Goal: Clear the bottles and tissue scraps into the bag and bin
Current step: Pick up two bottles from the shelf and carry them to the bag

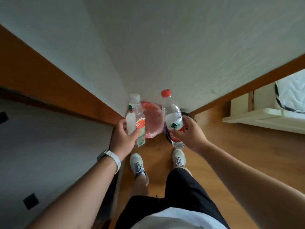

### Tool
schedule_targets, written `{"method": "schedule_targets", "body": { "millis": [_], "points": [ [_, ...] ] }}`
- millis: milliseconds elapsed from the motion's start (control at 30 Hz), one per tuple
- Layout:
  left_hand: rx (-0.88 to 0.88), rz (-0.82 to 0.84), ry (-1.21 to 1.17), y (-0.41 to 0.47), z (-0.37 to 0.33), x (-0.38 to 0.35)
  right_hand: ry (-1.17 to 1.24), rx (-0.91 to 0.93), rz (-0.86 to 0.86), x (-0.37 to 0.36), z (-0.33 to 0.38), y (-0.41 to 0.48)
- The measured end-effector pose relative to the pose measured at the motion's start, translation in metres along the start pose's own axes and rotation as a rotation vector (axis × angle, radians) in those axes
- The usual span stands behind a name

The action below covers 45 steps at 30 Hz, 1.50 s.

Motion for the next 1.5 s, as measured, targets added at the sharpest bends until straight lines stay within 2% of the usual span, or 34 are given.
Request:
{"method": "schedule_targets", "body": {
  "millis": [233,533,667,900,1067,1167,1333,1500],
  "points": [
    [0.011,0.021,0.037,0.081,0.061,-0.045,0.023,-0.098,-0.016,-0.071,-0.049,0.058],
    [0.07,0.045,-0.003,0.2,0.178,-0.158,0.07,-0.147,-0.02,-0.196,-0.153,0.167],
    [0.068,0.021,-0.02,0.238,0.215,-0.202,0.074,-0.151,-0.041,-0.241,-0.199,0.21],
    [0.027,0.051,0.081,0.279,0.257,-0.261,0.042,-0.117,-0.062,-0.303,-0.248,0.27],
    [0.023,0.103,0.154,0.291,0.268,-0.291,0.023,-0.107,-0.074,-0.321,-0.266,0.291],
    [-0.01,0.15,0.192,0.292,0.26,-0.299,-0.052,-0.038,-0.059,-0.321,-0.261,0.294],
    [-0.205,0.178,0.277,0.278,0.235,-0.285,-0.278,0.069,0.0,-0.297,-0.245,0.278],
    [-0.423,0.211,0.411,0.246,0.203,-0.245,-0.58,0.339,0.026,-0.252,-0.207,0.256]
  ]
}}
Point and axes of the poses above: each hand's wrist, its own y-axis towards the middle knuckle, its own x-axis out of the back of the hand, z = x × y, the point moved 8 cm from there along y, towards the middle knuckle, and after that the axes turned 8 degrees about -z, right-handed, at the moved point
